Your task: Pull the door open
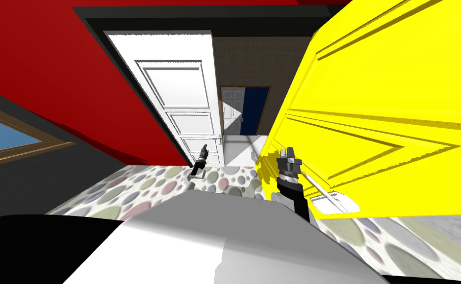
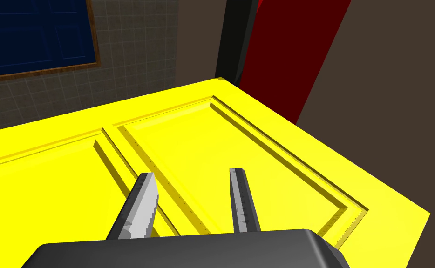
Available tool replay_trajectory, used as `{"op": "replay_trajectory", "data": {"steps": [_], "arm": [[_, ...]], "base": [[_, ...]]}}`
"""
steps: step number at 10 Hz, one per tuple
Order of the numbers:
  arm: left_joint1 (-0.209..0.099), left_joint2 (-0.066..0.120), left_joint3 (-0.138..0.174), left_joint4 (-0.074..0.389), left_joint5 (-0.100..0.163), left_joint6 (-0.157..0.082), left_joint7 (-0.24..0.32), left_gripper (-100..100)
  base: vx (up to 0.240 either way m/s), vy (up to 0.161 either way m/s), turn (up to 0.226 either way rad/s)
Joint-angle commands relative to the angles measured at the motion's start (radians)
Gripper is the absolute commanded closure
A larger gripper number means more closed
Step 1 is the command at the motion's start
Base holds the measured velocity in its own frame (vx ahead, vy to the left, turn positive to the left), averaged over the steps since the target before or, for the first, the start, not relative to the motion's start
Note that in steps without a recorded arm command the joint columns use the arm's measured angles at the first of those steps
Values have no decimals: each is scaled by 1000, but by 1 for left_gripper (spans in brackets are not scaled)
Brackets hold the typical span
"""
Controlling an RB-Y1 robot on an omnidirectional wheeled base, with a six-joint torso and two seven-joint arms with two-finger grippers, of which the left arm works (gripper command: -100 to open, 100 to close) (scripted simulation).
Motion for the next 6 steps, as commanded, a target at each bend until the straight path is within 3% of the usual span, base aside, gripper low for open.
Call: {"op": "replay_trajectory", "data": {"steps": [1,6], "arm": [[-12,7,2,31,4,-6,6,-100],[-74,23,9,152,24,4,27,-100]], "base": [[67,1,-6],[81,13,-19]]}}
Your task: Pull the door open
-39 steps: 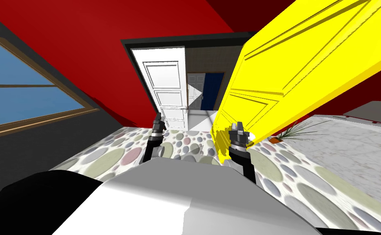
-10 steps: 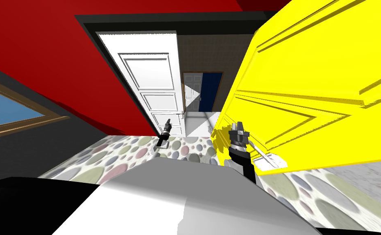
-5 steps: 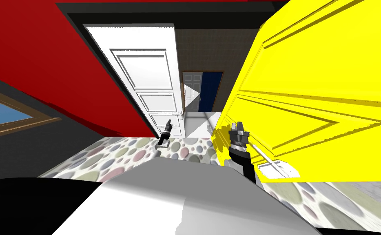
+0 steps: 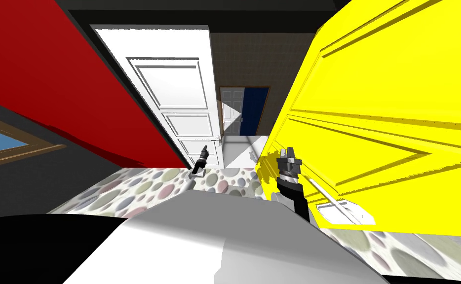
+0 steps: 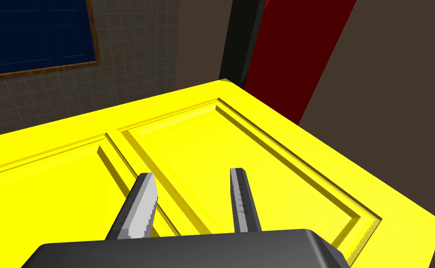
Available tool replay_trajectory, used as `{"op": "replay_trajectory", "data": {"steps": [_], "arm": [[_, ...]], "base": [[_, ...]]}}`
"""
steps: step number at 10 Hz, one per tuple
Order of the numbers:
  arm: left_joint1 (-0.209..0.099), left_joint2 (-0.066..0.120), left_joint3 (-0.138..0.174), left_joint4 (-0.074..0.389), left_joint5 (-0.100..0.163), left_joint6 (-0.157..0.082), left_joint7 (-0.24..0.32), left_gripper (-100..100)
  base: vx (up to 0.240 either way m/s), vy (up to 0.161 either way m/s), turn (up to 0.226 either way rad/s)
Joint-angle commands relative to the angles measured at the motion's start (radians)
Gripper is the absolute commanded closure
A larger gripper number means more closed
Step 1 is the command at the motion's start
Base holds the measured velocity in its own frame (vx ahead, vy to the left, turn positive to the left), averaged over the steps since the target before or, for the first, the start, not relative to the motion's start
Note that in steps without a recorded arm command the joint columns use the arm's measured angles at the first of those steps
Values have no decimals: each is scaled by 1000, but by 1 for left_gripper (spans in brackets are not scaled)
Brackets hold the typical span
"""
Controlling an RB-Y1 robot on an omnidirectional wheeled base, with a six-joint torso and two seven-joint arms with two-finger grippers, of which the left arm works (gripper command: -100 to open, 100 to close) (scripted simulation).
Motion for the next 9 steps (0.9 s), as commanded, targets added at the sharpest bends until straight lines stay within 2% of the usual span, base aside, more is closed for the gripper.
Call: {"op": "replay_trajectory", "data": {"steps": [1,3,4,9], "arm": [[-20,6,2,43,7,0,8,-100],[-41,11,5,83,13,3,15,-100],[-61,16,7,123,19,7,21,-100],[-109,27,12,215,34,14,37,-100]], "base": [[107,20,-16],[90,19,-16],[116,11,-28],[101,13,-14]]}}
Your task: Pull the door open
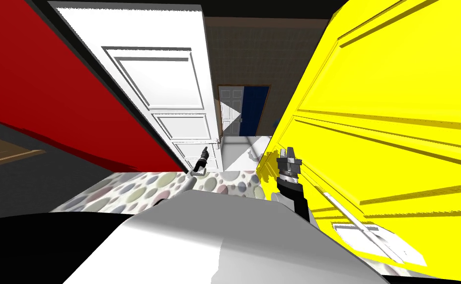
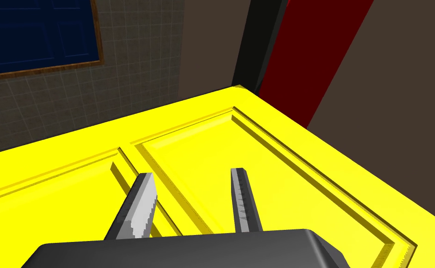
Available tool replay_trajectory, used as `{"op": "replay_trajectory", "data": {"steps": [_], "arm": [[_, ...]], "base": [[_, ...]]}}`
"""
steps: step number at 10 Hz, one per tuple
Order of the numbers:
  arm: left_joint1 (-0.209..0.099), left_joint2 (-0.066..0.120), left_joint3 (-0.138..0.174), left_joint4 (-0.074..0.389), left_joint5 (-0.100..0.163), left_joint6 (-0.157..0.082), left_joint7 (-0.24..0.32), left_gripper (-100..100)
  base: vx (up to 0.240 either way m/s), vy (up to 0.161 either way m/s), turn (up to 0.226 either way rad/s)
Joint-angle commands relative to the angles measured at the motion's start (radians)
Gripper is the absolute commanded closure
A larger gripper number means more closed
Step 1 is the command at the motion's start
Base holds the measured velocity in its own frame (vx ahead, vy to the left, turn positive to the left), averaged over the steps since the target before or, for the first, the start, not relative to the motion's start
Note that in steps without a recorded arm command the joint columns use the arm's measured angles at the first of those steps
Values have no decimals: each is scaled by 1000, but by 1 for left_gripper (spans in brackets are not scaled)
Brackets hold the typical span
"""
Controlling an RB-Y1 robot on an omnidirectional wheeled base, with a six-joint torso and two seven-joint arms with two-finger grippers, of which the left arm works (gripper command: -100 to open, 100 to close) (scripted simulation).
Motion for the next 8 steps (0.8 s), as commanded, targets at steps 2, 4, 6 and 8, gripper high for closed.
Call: {"op": "replay_trajectory", "data": {"steps": [2,4,6,8], "arm": [[-25,6,3,49,9,6,9,-100],[-24,6,3,49,9,9,10,-100],[-13,50,18,73,24,-6,39,-100],[-5,77,27,87,33,-16,56,-100]], "base": [[131,22,-18],[66,7,-7],[170,-23,-179],[162,-50,-112]]}}
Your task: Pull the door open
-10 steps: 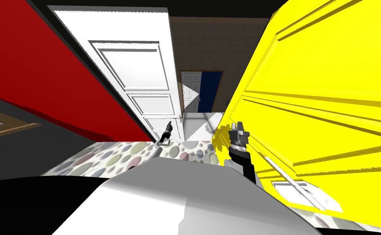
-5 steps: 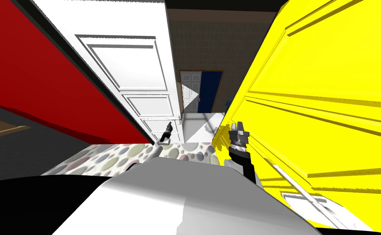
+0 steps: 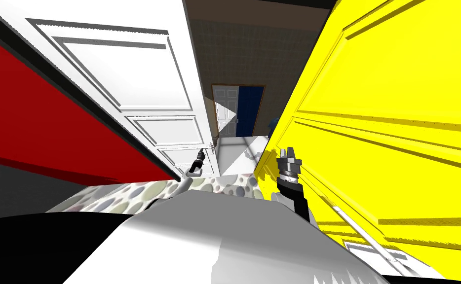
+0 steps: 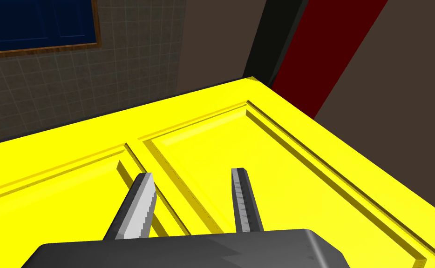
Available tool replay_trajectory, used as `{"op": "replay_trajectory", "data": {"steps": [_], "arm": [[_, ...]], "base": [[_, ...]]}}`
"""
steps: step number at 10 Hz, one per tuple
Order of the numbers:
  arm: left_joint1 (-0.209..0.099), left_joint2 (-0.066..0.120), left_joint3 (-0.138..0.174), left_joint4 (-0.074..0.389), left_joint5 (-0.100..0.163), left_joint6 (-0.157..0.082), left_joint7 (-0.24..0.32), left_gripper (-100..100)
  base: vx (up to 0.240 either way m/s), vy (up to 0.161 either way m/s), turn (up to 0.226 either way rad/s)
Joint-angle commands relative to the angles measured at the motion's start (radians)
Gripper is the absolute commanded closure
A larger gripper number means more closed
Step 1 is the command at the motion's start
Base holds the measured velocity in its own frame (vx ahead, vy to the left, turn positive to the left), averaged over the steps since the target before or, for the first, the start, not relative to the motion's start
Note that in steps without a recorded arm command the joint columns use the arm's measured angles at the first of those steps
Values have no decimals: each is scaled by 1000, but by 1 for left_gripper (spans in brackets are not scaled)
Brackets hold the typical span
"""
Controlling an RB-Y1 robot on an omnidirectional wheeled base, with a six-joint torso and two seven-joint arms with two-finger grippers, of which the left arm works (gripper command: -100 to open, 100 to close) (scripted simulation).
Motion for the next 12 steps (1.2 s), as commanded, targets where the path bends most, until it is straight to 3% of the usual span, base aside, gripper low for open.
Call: {"op": "replay_trajectory", "data": {"steps": [1,2,3,4,6,7,8,9,12], "arm": [[-4,27,4,28,8,-15,19,-100],[3,55,14,42,17,-25,36,-100],[3,55,14,42,17,-25,36,-100],[7,68,18,49,21,-30,45,-100],[19,110,33,72,36,-46,72,-100],[22,123,37,78,40,-51,80,-100],[17,113,35,70,37,-41,72,-100],[17,113,35,70,37,-41,72,100],[17,113,35,70,37,-41,72,100]], "base": [[72,-23,-56],[108,-30,-184],[99,-10,-78],[79,12,-63],[146,-21,-171],[194,-1,-96],[83,10,-4],[-24,-10,27],[-21,-1,-13]]}}
